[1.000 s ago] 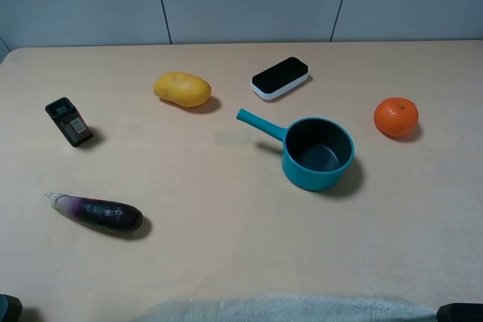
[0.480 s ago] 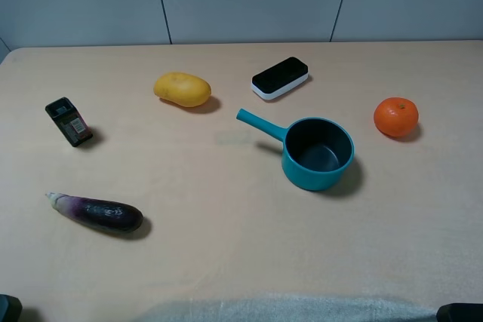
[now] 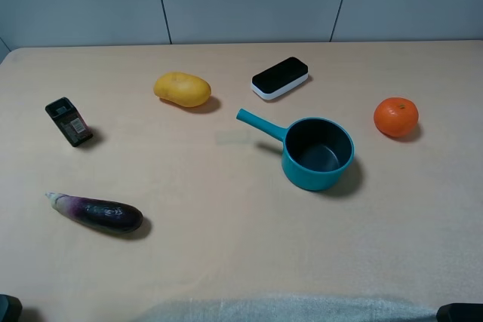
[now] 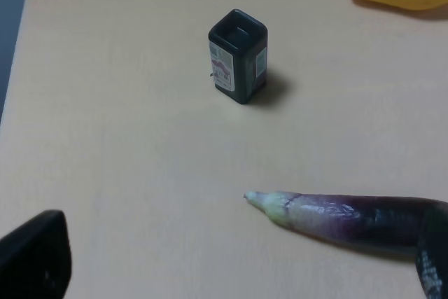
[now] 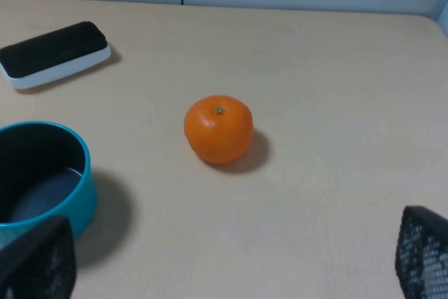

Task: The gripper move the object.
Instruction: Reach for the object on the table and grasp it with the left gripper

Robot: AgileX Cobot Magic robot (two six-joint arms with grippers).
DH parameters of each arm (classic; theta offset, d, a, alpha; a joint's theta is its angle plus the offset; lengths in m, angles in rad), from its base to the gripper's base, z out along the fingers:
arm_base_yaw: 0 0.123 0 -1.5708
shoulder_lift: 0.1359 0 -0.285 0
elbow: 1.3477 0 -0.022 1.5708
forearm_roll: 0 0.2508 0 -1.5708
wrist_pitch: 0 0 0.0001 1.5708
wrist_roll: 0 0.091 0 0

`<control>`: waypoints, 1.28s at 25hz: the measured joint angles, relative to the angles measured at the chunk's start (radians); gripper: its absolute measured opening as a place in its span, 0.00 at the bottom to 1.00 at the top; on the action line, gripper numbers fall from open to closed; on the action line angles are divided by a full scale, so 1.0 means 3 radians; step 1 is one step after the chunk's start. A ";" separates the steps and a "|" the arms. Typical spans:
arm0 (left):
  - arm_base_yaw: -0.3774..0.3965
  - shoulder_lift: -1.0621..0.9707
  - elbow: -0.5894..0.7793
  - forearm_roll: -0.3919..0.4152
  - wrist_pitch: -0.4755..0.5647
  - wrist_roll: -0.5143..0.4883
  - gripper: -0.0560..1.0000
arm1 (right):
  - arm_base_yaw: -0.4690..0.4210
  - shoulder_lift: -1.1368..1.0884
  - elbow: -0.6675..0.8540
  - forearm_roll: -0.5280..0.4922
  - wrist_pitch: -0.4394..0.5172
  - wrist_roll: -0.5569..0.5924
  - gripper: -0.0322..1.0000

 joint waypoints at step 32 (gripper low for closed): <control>0.0000 0.3374 -0.0988 0.0085 -0.0567 0.0003 0.99 | 0.0000 0.0000 0.0000 0.0000 0.0000 0.0000 0.70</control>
